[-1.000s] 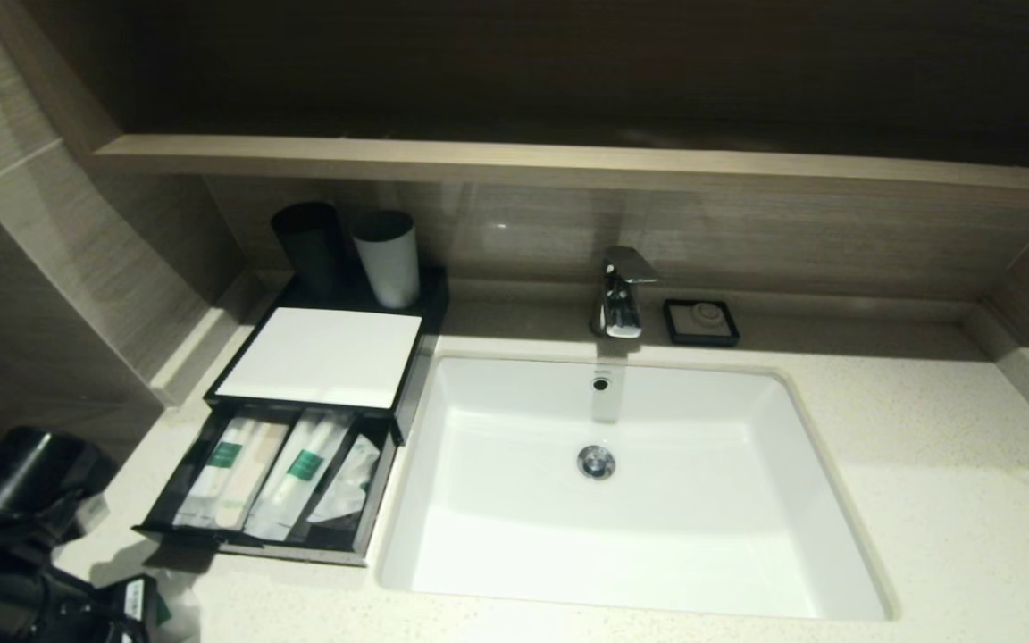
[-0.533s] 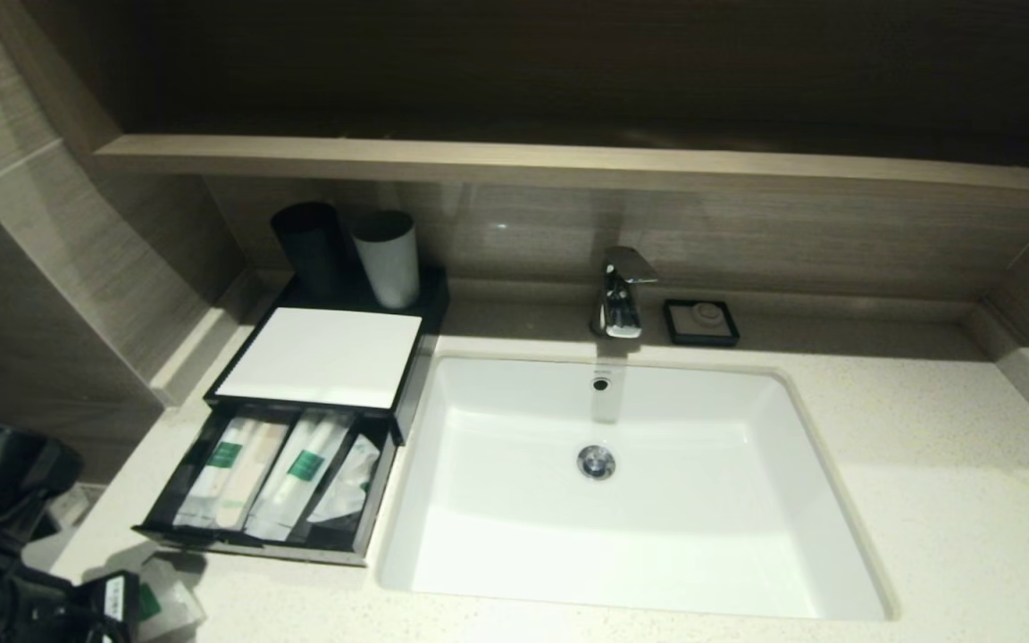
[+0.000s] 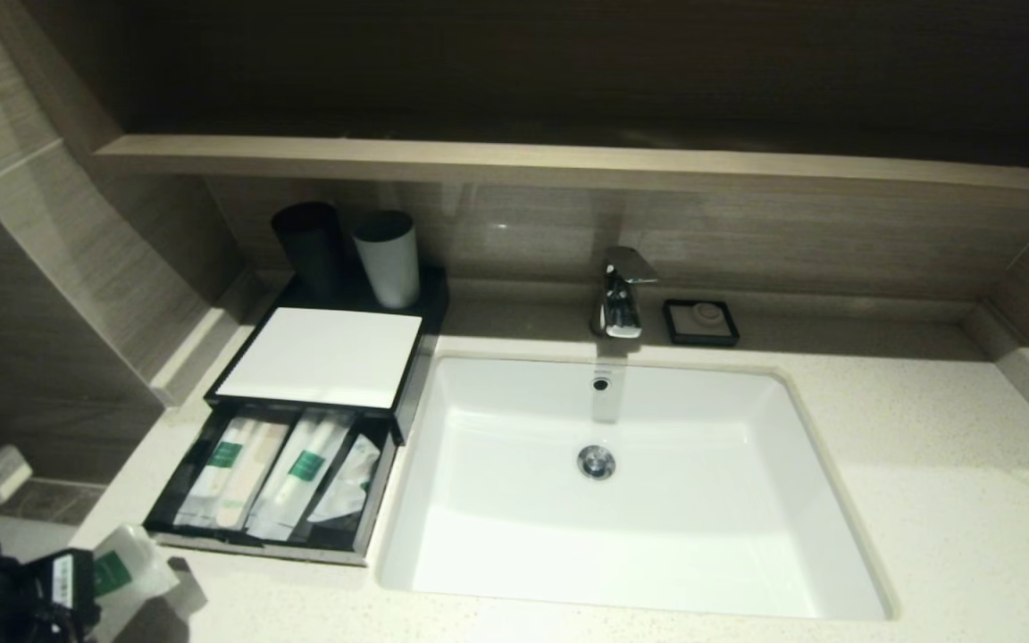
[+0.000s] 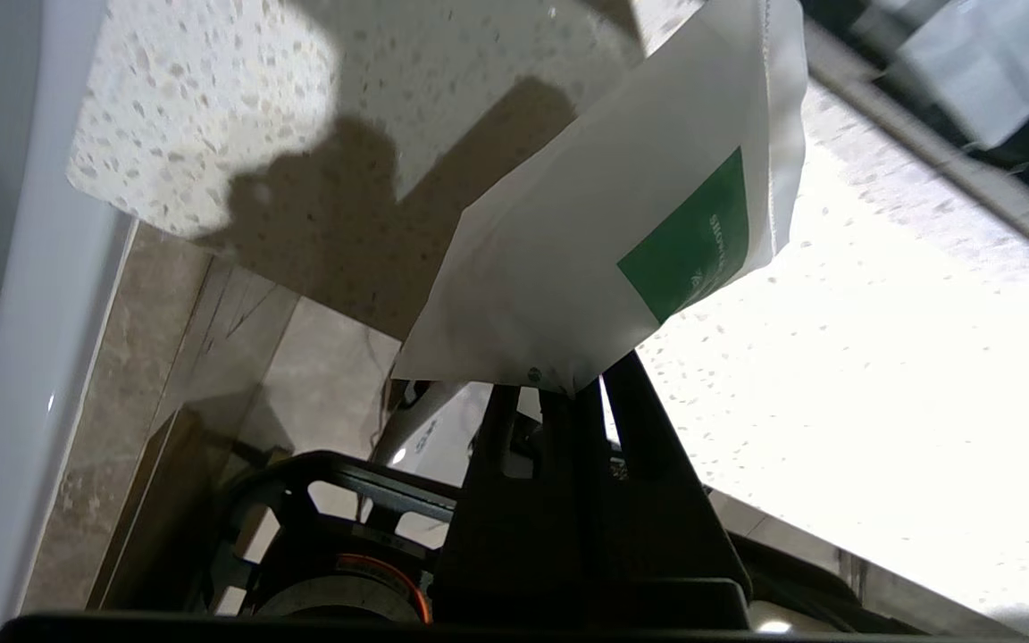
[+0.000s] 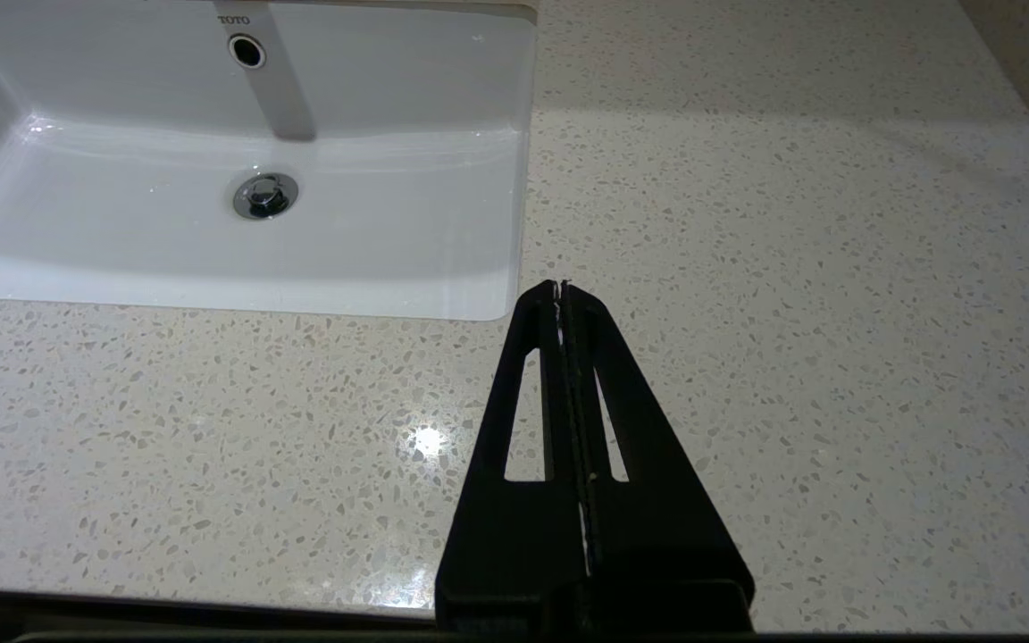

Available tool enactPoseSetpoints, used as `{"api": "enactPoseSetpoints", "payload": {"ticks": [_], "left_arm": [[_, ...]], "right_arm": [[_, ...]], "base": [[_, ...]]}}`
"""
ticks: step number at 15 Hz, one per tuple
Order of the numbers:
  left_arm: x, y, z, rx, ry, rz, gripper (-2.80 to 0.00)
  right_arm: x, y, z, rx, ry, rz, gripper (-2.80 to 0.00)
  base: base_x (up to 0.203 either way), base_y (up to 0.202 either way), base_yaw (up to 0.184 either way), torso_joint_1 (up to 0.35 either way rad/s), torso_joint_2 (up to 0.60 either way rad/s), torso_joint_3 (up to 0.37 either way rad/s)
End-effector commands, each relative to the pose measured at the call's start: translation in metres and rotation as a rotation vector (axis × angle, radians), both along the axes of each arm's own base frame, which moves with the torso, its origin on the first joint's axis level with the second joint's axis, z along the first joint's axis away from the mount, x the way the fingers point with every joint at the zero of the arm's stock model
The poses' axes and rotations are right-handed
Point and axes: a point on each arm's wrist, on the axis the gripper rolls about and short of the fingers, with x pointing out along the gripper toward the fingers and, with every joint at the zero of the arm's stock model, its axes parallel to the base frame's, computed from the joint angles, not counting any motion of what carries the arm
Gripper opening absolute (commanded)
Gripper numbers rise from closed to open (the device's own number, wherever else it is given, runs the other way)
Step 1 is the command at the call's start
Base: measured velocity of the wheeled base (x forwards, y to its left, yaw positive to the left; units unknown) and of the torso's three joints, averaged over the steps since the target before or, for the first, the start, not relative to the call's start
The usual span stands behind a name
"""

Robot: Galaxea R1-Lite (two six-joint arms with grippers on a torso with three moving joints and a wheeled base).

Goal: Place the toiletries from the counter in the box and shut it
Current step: Pick up the bathroom toiletry, then place the bathroom toiletry into the drawer

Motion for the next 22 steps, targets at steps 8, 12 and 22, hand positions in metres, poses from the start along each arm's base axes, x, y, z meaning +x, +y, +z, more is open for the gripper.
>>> {"api": "enactPoseSetpoints", "payload": {"ticks": [8, 12, 22], "left_arm": [[0.04, -0.015, 0.031, -0.003, -0.066, -0.087, -2.8], [0.068, -0.032, 0.029, 0.0, -0.029, -0.159, -2.8], [0.101, -0.065, 0.018, 0.011, 0.034, -0.264, -2.8]], "right_arm": [[0.0, 0.0, 0.0, 0.0, 0.001, 0.001, -2.8], [0.0, 0.0, 0.0, 0.0, 0.001, 0.001, -2.8], [0.0, 0.0, 0.0, 0.0, 0.001, 0.001, -2.8]], "base": [[0.0, 0.0, 0.0, 0.0, 0.0, 0.0], [0.0, 0.0, 0.0, 0.0, 0.0, 0.0], [0.0, 0.0, 0.0, 0.0, 0.0, 0.0]]}}
